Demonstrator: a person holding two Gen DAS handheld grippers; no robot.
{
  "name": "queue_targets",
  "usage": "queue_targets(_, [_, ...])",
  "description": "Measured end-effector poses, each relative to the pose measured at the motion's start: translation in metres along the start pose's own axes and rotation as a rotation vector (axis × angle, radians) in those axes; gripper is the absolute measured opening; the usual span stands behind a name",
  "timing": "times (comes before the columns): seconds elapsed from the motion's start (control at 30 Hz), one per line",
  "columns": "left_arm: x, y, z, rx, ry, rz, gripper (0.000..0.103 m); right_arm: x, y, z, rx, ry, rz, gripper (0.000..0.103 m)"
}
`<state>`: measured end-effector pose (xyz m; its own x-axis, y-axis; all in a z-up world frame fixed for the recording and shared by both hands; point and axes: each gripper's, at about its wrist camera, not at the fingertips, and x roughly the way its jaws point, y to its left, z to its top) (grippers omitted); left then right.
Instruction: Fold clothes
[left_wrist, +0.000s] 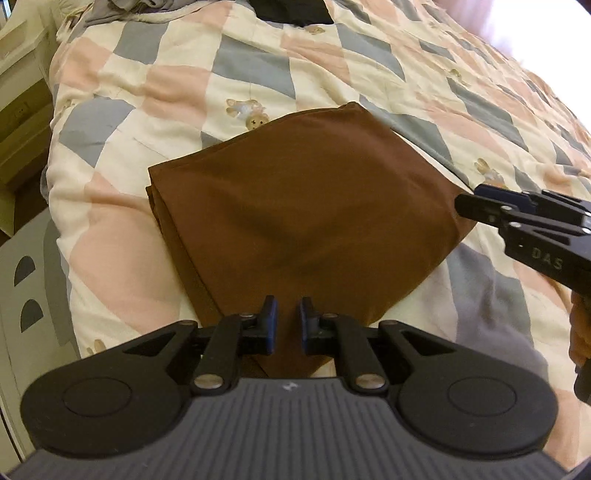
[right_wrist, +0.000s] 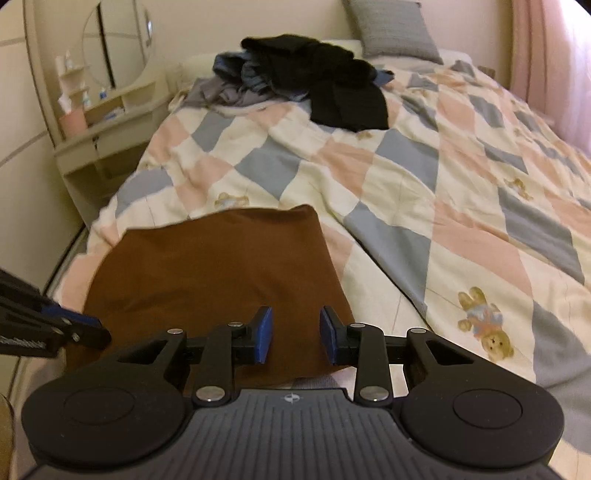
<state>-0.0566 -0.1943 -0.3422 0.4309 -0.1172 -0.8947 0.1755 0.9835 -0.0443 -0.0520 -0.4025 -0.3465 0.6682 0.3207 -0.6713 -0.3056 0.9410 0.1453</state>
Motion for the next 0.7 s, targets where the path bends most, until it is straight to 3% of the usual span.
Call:
queue_targets(0.27, [-0.002,-0.022,-0.011,0.052,-0.07,-0.072,0.012,-0.005,0.01,0.002,-0.067,-0.013,0.031,0.033])
queue_targets(0.5, [0.023,-0.025,-0.049,0.168,-0.147,-0.051,0.017,0.041,0.007,-0.021,-0.169,0.07,0.039,0.031])
queue_targets(0.6, [0.021,-0.017,-0.058,0.193,-0.16,-0.051,0.017,0.043,0.003,-0.025,-0.187,0.068,0.054,0.032])
queue_targets(0.7, [0.017,0.0,-0.068,0.214,-0.148,-0.003,0.013,0.042,0.001,-0.026,-0.182,0.066,0.06,0.033])
